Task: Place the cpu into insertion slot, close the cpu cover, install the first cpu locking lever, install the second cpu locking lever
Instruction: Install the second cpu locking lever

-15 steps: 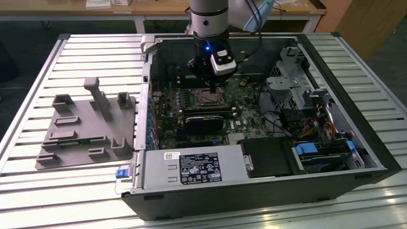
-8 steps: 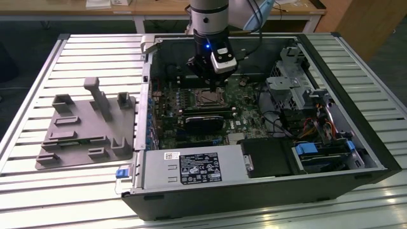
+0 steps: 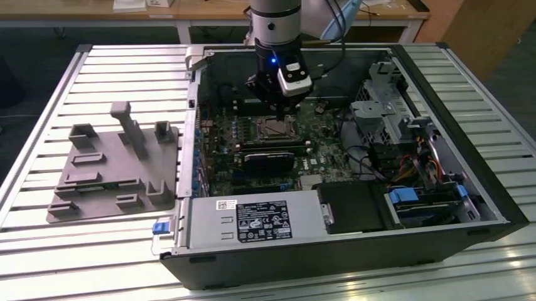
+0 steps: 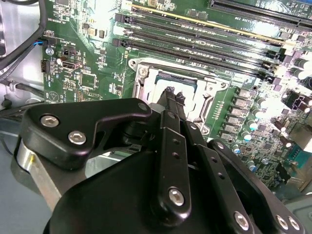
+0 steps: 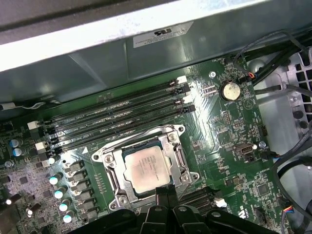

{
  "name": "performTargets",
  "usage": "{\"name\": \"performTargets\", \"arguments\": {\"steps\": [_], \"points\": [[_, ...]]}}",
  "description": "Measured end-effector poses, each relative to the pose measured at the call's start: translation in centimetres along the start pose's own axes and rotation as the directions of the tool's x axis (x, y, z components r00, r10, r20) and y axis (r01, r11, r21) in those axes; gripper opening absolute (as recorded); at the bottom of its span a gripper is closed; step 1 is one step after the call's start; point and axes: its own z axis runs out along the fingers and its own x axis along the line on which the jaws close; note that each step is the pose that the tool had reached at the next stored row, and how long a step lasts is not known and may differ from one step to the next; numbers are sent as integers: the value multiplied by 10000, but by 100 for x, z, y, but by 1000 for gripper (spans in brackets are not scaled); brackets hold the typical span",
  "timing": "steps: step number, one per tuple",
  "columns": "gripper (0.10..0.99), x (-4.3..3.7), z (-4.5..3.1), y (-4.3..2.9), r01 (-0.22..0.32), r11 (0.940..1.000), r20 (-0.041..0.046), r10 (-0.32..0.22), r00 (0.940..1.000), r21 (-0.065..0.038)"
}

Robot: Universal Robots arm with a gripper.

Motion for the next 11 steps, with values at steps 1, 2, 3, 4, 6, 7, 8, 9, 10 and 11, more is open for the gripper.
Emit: {"name": "performTargets", "arguments": {"steps": [1,2,3,4,6,7,8,9,10,11], "points": [[102,0,0,0,0,10000,0,0,10000,0],[102,0,0,0,0,10000,0,0,10000,0],[102,0,0,0,0,10000,0,0,10000,0],[102,-1,-1,-2,1,10000,-1,-1,10000,2],[102,-5,0,-15,1,10000,-1,-1,10000,2],[102,-10,1,-29,0,10000,0,0,10000,0],[102,-15,2,-43,0,10000,0,0,10000,1],[102,-20,3,-59,1,10000,0,-1,10000,0],[102,-27,4,-78,1,10000,0,-1,10000,0],[102,-32,5,-94,1,10000,0,-1,10000,0]]}}
